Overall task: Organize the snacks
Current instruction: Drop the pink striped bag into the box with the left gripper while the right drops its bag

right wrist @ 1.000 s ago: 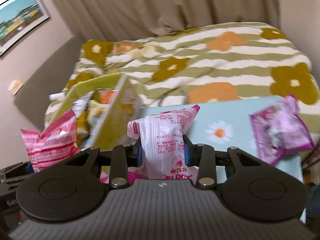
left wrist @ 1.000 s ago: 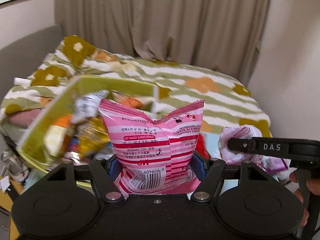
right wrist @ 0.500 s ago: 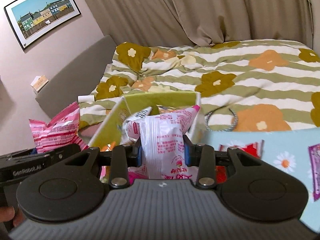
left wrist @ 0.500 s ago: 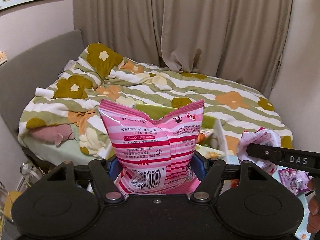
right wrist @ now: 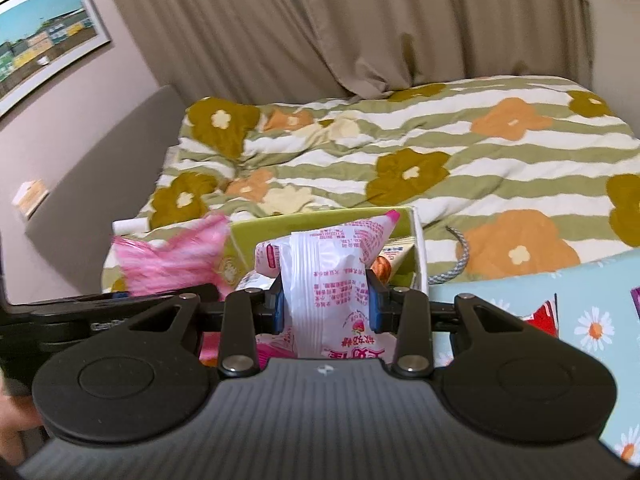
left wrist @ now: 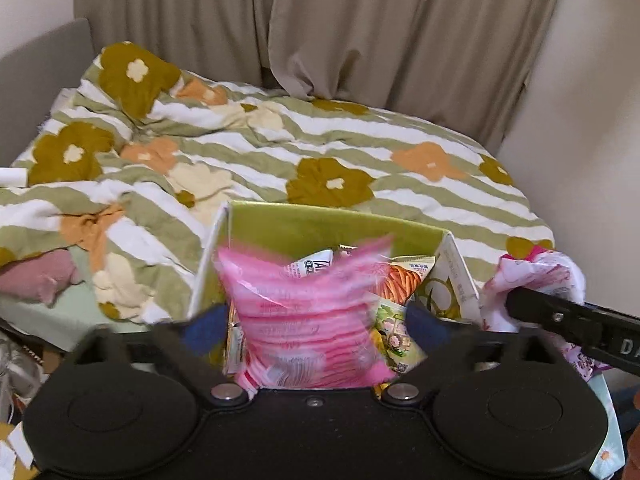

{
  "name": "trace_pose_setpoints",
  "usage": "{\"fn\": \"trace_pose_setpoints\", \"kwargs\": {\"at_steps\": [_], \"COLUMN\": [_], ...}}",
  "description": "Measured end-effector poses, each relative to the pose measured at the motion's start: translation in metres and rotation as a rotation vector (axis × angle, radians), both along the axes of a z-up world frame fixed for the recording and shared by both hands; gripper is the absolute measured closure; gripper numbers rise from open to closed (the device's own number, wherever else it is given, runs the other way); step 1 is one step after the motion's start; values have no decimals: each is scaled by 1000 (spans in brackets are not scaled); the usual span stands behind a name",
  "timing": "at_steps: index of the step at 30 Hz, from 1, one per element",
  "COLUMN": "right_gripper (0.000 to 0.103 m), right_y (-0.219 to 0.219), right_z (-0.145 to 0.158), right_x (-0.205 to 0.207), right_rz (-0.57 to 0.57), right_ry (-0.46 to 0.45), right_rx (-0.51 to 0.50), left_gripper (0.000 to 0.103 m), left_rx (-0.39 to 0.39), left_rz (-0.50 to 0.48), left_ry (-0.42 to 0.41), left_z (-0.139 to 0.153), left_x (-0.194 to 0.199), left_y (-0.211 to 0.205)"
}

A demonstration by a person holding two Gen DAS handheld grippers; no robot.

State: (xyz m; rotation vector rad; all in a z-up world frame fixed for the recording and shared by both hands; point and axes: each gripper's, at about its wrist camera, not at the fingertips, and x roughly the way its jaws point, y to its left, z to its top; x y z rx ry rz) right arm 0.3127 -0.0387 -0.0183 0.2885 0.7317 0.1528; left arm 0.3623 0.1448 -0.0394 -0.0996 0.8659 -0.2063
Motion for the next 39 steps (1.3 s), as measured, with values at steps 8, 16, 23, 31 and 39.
{"fn": "trace_pose_setpoints", "kwargs": {"at_steps": [8,16,23,31,39], "right_gripper": [51,51,46,0,0], "right_y": [3,11,26,26,25], "right_z": [-7,-4,-6,-28,-21], "right_x": [9,25,55,70,54], "right_rz": [-35,14,72,82,81], "right_ry": [26,15,5,28,4], "right_rx": [-39,-40,-46,19,-4], "left_gripper": [0,1,1,1,1], "left_rx": [-12,40,61,85,87], "left_rz": [-20,15,49,64,53], "left_ry": [-22,-71,-79,-56,-75], "left_z": [-7,2,3,-4,1], "left_x": [-17,-35,-28,-26,-35], "left_y": [9,8,14,15,12]}}
